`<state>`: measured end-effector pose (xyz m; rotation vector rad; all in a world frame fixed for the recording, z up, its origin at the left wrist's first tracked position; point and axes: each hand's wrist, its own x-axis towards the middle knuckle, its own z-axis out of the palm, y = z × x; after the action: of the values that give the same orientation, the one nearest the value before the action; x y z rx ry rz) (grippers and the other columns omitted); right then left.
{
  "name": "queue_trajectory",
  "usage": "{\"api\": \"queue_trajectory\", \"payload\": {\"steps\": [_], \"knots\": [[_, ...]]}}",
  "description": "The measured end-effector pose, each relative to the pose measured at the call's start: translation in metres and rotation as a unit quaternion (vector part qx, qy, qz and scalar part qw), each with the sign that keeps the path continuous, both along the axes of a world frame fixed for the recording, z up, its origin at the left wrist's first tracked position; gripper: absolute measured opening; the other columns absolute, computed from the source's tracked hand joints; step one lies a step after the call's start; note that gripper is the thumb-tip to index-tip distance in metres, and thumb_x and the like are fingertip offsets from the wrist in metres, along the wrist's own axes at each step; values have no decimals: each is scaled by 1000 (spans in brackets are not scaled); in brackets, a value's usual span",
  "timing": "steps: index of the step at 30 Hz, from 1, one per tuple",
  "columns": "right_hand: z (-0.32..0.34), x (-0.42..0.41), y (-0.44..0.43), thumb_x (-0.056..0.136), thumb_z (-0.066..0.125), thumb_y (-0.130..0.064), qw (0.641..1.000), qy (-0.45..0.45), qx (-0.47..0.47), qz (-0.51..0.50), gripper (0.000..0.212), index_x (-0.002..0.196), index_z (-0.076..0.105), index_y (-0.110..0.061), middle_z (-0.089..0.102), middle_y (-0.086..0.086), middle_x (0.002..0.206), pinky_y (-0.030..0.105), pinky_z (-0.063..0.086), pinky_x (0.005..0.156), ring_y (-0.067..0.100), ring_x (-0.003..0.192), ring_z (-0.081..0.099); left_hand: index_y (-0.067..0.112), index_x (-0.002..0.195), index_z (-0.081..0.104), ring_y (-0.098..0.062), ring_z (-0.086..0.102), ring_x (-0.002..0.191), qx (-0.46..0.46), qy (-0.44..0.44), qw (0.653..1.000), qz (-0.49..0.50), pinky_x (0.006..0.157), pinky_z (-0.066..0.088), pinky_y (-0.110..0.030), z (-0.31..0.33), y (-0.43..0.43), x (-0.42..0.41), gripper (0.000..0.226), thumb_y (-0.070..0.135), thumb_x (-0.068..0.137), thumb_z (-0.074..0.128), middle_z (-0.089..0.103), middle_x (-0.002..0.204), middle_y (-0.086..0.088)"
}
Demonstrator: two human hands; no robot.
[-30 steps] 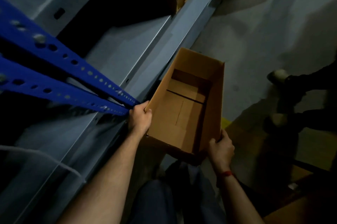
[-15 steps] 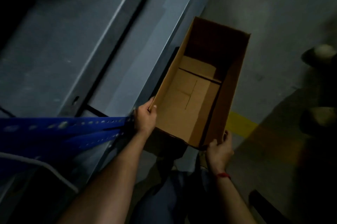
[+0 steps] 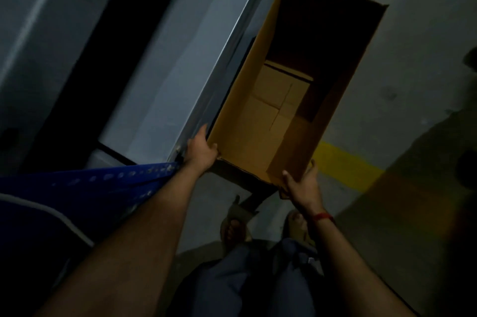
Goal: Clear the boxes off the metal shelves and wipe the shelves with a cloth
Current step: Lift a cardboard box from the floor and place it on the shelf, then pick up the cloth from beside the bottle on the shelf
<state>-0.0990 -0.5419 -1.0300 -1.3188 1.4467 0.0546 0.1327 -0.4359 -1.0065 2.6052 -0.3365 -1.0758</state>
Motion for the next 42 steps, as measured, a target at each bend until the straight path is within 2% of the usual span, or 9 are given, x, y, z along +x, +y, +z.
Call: {"api": "queue_trajectory", "payload": {"steps": [3,6,11,15,22,27,35,39,42], "knots": [[64,19,-14,92,62,-51,987,-3,-151,53,89,157,13,-16,23,8,163,49,26,121,27,150,23,24,158,26,-30,46,137,-45,-62,997,-30,107,42,-41,70,-17,-8,70,26,98,62,46,152,-11],[148,47,-29,93,58,-57,962,-43,-257,79,79,155,23,-24,18,4,166,50,19,122,29,152,13,33,159,19,-33,44,138,-89,-121,986,-76,104,44,-43,151,-37,-19,69,40,99,54,39,156,-13],[297,71,-47,93,60,-48,884,-185,-421,82,61,142,50,-14,46,9,151,48,38,113,24,144,38,38,157,23,-24,29,149,-211,-206,953,-73,112,41,-46,302,-43,-38,69,53,95,47,39,158,-1],[408,77,-49,95,61,-43,829,-251,-496,63,53,133,58,-7,59,7,135,42,46,104,21,127,54,30,152,41,-18,39,144,-299,-288,908,-52,110,44,-41,420,-28,-56,63,53,94,49,51,150,3],[587,105,-47,94,62,-38,746,-356,-561,50,47,126,62,-4,62,7,125,45,50,95,24,118,58,24,145,52,-14,52,135,-381,-437,814,-35,101,52,-43,594,-10,-55,53,43,96,53,58,143,6],[705,132,-27,95,60,-41,678,-461,-571,41,46,123,62,-5,62,6,122,48,51,91,24,114,60,18,138,60,-16,57,129,-437,-540,719,16,97,53,-44,693,18,-49,48,30,92,62,62,137,3],[849,180,9,96,59,-35,566,-610,-551,65,39,120,61,-5,64,7,117,47,51,89,23,112,61,17,135,62,-11,58,127,-428,-662,613,45,102,50,-30,814,55,-51,43,27,93,63,62,134,8],[919,213,7,94,67,-34,579,-650,-482,99,41,127,57,-11,60,1,123,37,51,94,17,113,59,17,135,61,-7,52,132,-415,-687,594,53,108,46,-29,867,53,-53,43,21,93,67,60,137,7],[957,251,-6,89,71,-42,646,-602,-441,163,60,138,49,-16,54,1,133,33,49,100,12,117,55,31,152,36,2,37,137,-375,-612,686,115,114,38,-26,905,38,-47,61,33,97,63,45,150,11]]}}
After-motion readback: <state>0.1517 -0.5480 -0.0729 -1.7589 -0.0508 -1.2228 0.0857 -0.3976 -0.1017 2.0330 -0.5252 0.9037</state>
